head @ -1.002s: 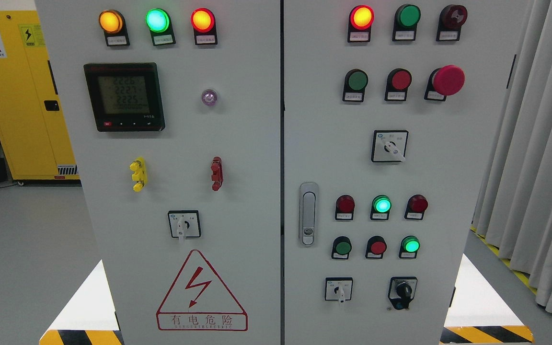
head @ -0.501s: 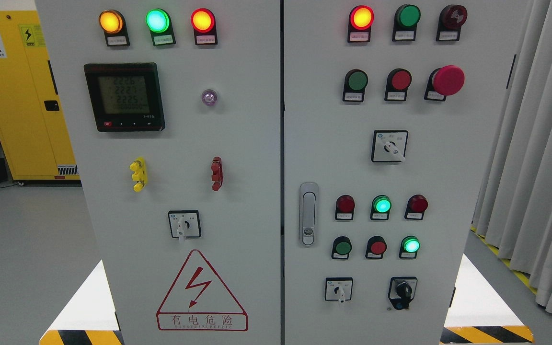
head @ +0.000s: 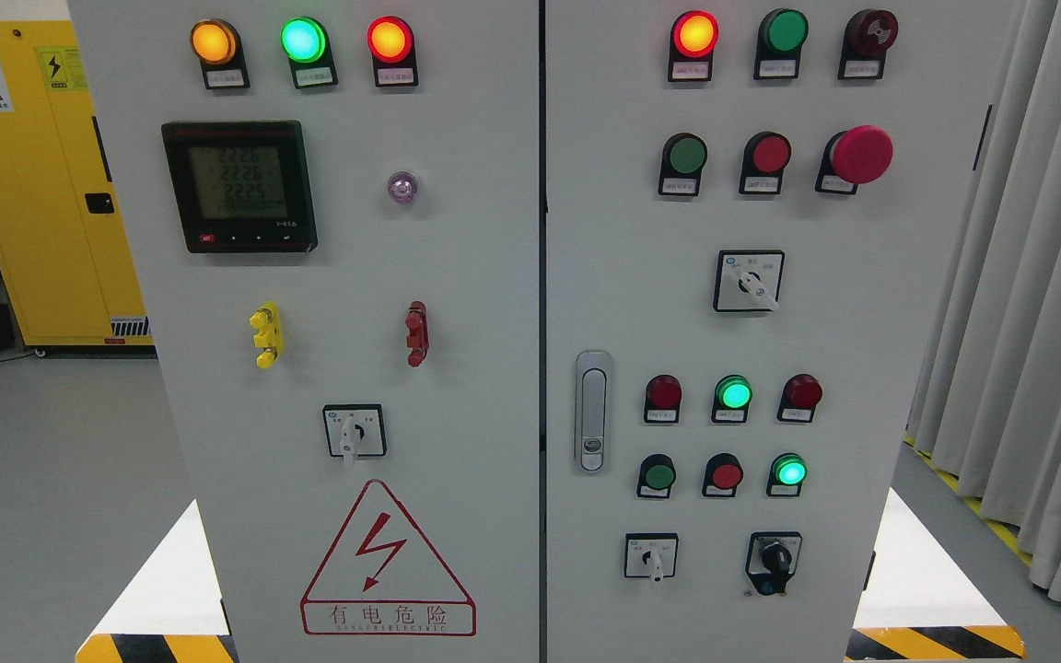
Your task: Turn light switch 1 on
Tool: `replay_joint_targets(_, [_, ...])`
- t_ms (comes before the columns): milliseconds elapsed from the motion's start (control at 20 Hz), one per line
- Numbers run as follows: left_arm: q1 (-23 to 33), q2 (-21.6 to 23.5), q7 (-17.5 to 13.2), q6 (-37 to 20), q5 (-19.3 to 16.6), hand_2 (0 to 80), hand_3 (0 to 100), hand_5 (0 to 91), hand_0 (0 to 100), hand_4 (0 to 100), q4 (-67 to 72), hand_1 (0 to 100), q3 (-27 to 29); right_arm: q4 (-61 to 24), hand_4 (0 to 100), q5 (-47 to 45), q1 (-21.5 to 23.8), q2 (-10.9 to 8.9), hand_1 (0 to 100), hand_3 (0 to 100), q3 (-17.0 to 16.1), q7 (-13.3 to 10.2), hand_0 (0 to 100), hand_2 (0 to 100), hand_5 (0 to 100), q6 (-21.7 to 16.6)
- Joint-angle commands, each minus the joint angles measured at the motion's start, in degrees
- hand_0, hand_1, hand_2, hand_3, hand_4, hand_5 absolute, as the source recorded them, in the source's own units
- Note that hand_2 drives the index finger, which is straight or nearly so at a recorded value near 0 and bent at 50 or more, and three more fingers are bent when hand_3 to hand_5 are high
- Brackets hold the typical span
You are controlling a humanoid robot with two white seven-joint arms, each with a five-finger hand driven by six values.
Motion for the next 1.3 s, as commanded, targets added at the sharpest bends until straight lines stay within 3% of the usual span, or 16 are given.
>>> replay_joint_targets(0, [1.69, 0.45, 0.09, -0.05, -0.09, 37.4, 70, 60.9, 16, 77, -29.20, 52, 4.91, 0.00, 0, 0.00, 0.00, 0.00, 50, 0, 0.00, 0.02, 0, 4, 0, -0.02])
replay_joint_targets(50, [1.78, 0.45, 0.44, -0.05, -0.26, 41.4, 72, 69.0, 14, 80, -31.66, 53, 4.91, 0.00, 0, 0.00, 0.00, 0.00, 50, 0, 0.00, 0.02, 0, 4, 0, -0.02])
replay_joint_targets(100, [1.78, 0.37, 0.45, 0.03, -0.70, 43.9, 75, 70.7, 13, 82, -34.12, 54, 5.00, 0.00, 0, 0.00, 0.00, 0.00, 50, 0, 0.00, 0.02, 0, 4, 0, -0.02])
replay_joint_targets(501, [0.99, -0.07, 0.45, 1.43, -0.97, 50.0, 84, 72.0, 8, 85, -47.67, 56, 5.09, 0.00, 0, 0.00, 0.00, 0.00, 50, 0, 0.00, 0.02, 0, 4, 0, -0.02])
replay_joint_targets(651, [-0.32, -0.42, 0.62, 5.82, -1.06, 50.5, 86, 72.2, 7, 86, -52.33, 57, 5.00, 0.00, 0, 0.00, 0.00, 0.00, 50, 0, 0.00, -0.07, 0, 4, 0, -0.02])
replay_joint_targets(802, [-2.17, -0.51, 2.90, 7.50, -1.32, 52.3, 90, 72.7, 6, 88, -54.71, 59, 4.56, 0.00, 0, 0.00, 0.00, 0.00, 50, 0, 0.00, 0.02, 0, 4, 0, -0.02])
replay_joint_targets(1052, [-6.91, -3.41, 3.52, 13.29, -8.08, 53.3, 91, 76.9, 5, 89, -58.49, 60, 3.95, 0.00, 0, 0.00, 0.00, 0.00, 50, 0, 0.00, 0.02, 0, 4, 0, -0.02])
replay_joint_targets(1253, [-9.20, -4.20, 3.70, 14.71, -9.06, 53.1, 91, 78.4, 5, 89, -59.63, 60, 1.49, 0.00, 0, 0.00, 0.00, 0.00, 50, 0, 0.00, 0.02, 0, 4, 0, -0.02])
